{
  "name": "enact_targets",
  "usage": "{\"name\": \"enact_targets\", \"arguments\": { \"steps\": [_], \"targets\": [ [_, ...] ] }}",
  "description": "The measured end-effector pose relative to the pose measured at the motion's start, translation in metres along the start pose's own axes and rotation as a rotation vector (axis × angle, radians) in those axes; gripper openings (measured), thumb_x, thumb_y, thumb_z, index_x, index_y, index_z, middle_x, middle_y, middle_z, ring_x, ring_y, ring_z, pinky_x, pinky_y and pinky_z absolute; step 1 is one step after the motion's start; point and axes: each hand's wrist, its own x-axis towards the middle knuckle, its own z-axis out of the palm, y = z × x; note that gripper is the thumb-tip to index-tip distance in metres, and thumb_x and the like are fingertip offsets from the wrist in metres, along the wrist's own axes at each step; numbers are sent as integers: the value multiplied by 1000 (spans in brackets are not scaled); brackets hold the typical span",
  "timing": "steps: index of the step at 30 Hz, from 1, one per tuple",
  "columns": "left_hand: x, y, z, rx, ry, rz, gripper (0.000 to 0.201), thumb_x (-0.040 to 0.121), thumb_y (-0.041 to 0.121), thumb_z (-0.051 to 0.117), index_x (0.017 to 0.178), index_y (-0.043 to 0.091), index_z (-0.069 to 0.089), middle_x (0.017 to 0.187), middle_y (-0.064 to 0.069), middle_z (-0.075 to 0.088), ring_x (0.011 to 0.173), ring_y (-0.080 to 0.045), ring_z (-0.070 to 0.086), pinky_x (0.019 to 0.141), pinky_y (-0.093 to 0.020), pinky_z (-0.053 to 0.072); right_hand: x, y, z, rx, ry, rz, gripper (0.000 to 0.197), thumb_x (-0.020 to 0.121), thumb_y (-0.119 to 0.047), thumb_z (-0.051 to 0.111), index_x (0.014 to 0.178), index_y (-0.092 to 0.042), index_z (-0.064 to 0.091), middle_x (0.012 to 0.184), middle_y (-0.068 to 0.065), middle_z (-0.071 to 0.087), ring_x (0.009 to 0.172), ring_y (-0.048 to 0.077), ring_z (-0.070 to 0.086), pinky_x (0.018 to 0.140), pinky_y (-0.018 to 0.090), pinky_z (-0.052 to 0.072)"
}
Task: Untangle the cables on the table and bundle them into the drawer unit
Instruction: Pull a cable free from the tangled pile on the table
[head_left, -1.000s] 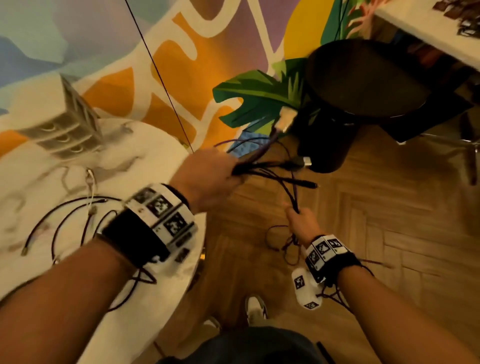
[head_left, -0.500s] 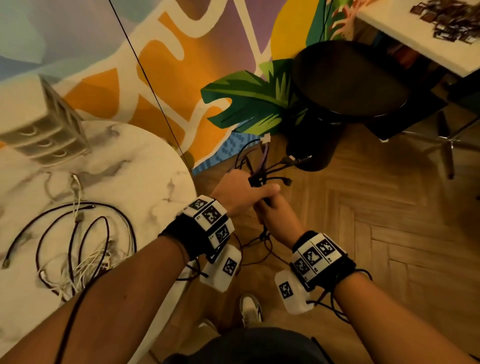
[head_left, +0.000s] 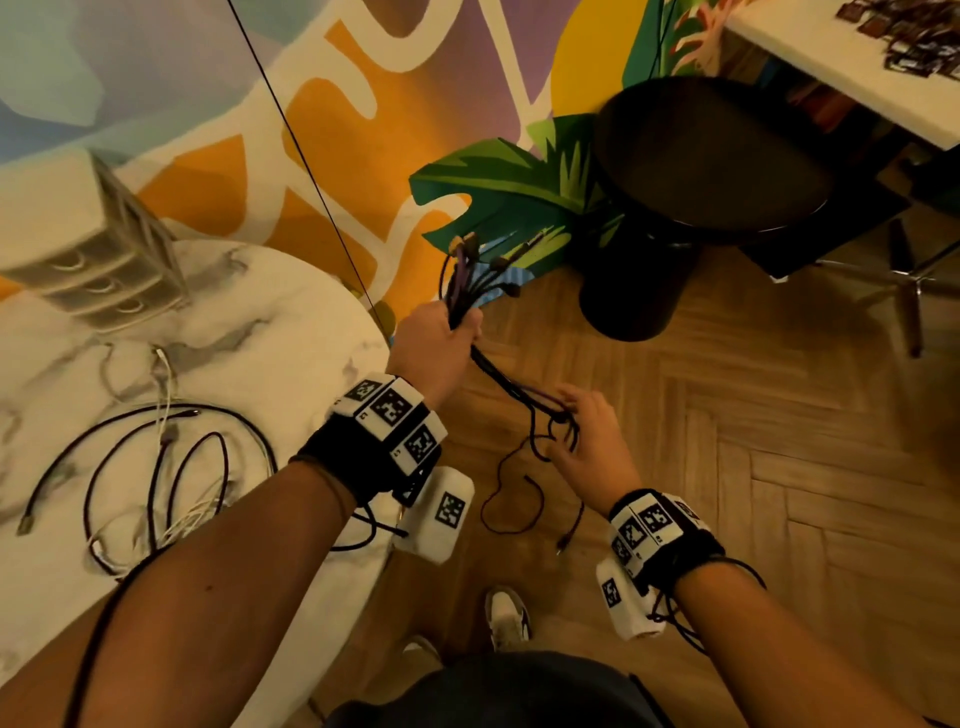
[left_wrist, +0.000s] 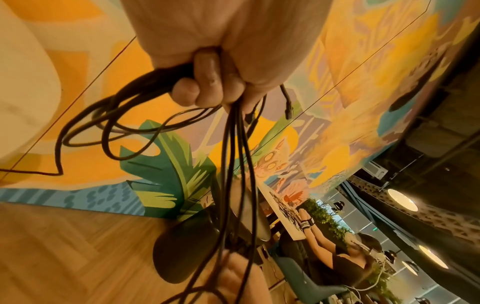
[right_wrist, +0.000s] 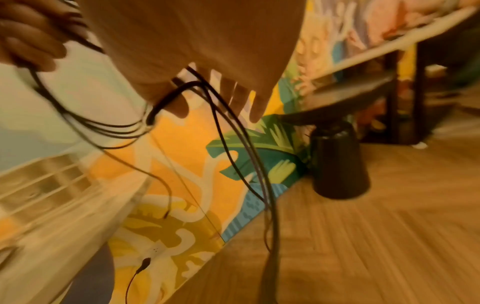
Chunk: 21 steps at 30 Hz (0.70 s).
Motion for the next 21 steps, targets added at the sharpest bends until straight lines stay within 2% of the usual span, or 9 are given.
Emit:
{"name": "enact_targets", "arguments": {
  "steps": [2, 4, 6, 7, 9, 11, 15, 18, 21],
  "targets": [
    [3, 1, -6, -17, 49, -11, 30, 95, 31, 49, 85, 9, 65, 74, -4, 54, 69, -21, 50, 60, -27, 32, 0, 18, 3, 9, 82, 204, 33, 82, -19, 64, 113, -19, 54, 111, -3, 53, 104, 13, 49, 87, 28, 43],
    [6, 4, -12, -39, 106, 6, 31, 96, 31, 48, 87, 7, 66, 77, -5, 56, 71, -21, 51, 61, -27, 32, 0, 36, 6, 25, 3, 473, 5, 86, -18, 58, 82, -16, 56, 87, 3, 59, 84, 22, 58, 71, 29, 44],
    [9, 6, -18, -70, 164, 37, 31, 96, 32, 48, 84, 10, 66, 79, -7, 60, 75, -25, 56, 63, -28, 36, -9, 61, 17, 39, -159, 640, 27, 90, -13, 53, 64, -16, 51, 70, 7, 56, 62, 20, 58, 57, 26, 42],
    [11, 8, -21, -93, 184, 53, 30, 96, 33, 49, 83, 11, 65, 79, -9, 61, 77, -28, 59, 64, -31, 39, -15, 70, 22, 57, -244, 671, 29, 91, -12, 53, 63, -18, 49, 69, 6, 54, 57, 17, 56, 54, 25, 42],
    [13, 9, -23, -110, 194, 79, 29, 95, 33, 49, 83, 11, 65, 81, -15, 63, 79, -34, 61, 68, -38, 45, -25, 82, 33, 25, -347, 612, 23, 87, -10, 58, 72, -24, 48, 82, 4, 55, 74, 17, 58, 67, 27, 44],
    [11, 11, -20, -127, 175, 79, 29, 95, 33, 50, 80, 12, 65, 76, -14, 62, 76, -36, 59, 67, -39, 44, -25, 77, 40, 49, -279, 473, 26, 80, -11, 66, 85, -31, 51, 97, 2, 60, 92, 20, 59, 85, 32, 49],
    [4, 13, -11, -282, 135, 3, 31, 94, 33, 51, 66, 23, 59, 51, 3, 44, 47, -18, 41, 58, -32, 33, -2, 19, 45, 174, -85, 207, 33, 76, -20, 74, 99, -32, 53, 104, -7, 52, 97, 10, 52, 84, 24, 42],
    [2, 20, -11, -453, 116, -25, 29, 90, 36, 52, 65, 23, 60, 44, 10, 40, 46, -14, 37, 56, -31, 30, 15, -29, 50, 322, -219, 110, 48, 77, -28, 76, 118, -31, 52, 120, -11, 50, 111, 4, 48, 95, 24, 41],
    [-3, 32, -13, -571, 71, -36, 28, 92, 33, 51, 70, 19, 59, 37, 10, 36, 42, -14, 32, 53, -32, 29, 27, -49, 66, 465, -359, 146, 59, 84, -34, 69, 136, -27, 44, 135, -7, 47, 123, 9, 46, 98, 28, 42]
  ]
}}
